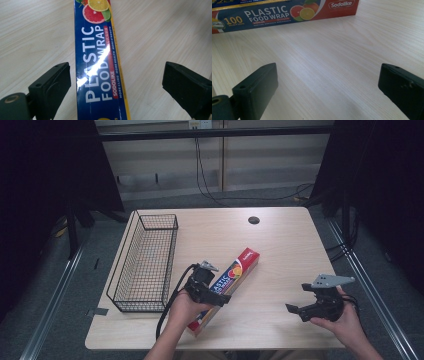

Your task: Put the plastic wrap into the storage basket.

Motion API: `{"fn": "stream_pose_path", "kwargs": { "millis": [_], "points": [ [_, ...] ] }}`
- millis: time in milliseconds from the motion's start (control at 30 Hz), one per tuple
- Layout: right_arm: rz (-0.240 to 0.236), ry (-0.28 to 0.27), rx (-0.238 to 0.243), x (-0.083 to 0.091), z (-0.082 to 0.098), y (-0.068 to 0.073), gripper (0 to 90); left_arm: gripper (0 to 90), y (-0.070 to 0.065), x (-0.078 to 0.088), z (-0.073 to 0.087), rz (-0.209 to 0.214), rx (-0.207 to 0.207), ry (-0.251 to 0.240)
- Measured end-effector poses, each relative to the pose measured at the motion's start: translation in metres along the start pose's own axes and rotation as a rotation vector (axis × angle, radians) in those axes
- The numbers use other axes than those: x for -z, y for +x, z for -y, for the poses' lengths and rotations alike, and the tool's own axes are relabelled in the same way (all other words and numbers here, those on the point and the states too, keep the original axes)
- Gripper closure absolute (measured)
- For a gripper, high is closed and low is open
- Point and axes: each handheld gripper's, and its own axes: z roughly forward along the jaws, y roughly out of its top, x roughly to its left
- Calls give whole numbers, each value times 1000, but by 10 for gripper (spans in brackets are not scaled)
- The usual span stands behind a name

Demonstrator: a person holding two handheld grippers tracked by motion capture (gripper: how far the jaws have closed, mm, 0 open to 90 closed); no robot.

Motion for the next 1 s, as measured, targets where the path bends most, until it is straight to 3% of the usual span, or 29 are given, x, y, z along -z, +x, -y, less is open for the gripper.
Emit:
{"fn": "stream_pose_path", "kwargs": {
  "millis": [300,367,633,1000],
  "points": [
    [6,3,8,2,1,1,44,84,1,-12,-13,-21,-4,52],
    [5,4,3,3,2,1,44,96,1,-17,-18,-23,7,82],
    [5,6,4,3,2,1,48,104,6,-28,-25,-55,24,121],
    [0,7,6,2,2,1,51,209,8,-37,-32,-34,53,170]
  ]
}}
